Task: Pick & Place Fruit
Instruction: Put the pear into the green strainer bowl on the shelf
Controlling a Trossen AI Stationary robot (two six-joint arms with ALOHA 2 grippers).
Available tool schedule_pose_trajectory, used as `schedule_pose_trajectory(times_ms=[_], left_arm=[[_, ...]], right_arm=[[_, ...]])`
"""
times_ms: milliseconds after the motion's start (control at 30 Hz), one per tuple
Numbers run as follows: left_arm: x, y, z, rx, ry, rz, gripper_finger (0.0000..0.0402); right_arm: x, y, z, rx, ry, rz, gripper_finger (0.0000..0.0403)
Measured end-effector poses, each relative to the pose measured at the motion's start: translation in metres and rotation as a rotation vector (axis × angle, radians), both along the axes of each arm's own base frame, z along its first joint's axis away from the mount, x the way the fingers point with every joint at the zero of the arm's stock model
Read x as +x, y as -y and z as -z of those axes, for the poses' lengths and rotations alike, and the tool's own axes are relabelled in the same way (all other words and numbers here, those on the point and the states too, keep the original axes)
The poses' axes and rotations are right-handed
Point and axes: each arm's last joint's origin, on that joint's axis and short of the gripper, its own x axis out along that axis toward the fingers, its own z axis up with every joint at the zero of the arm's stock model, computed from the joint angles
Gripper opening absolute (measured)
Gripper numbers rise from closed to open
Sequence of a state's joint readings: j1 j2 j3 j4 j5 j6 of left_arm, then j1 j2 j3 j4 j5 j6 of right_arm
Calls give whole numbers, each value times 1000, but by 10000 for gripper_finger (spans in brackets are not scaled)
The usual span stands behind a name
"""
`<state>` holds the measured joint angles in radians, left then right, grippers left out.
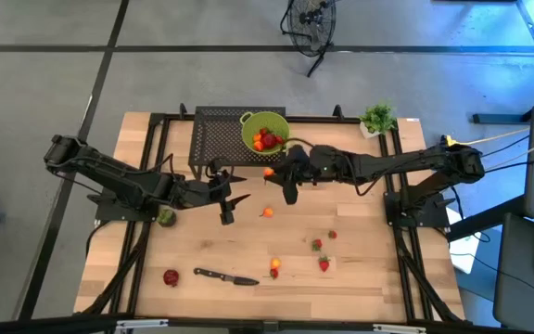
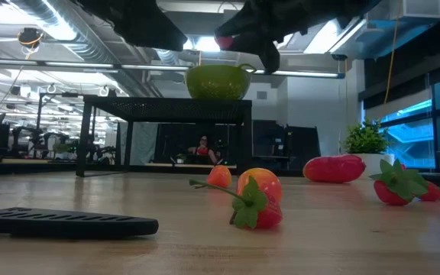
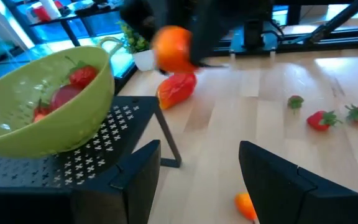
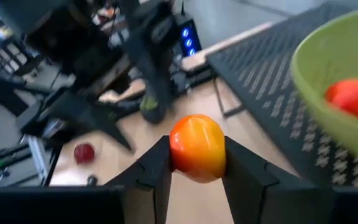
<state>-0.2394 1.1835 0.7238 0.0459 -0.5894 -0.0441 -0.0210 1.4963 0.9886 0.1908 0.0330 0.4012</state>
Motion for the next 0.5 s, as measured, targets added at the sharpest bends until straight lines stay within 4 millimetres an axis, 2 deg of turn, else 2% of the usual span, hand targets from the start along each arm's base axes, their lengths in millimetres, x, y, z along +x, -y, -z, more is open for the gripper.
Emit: schedule_pose_trajectory(times_ms=[267, 500], left_arm=[[-6, 2, 13, -142, -113, 41, 214], [-17, 4, 28, -236, -268, 0, 214]], right_arm=[[2, 17, -10, 8, 69, -3, 116], [8, 20, -48, -65, 30, 10, 113]])
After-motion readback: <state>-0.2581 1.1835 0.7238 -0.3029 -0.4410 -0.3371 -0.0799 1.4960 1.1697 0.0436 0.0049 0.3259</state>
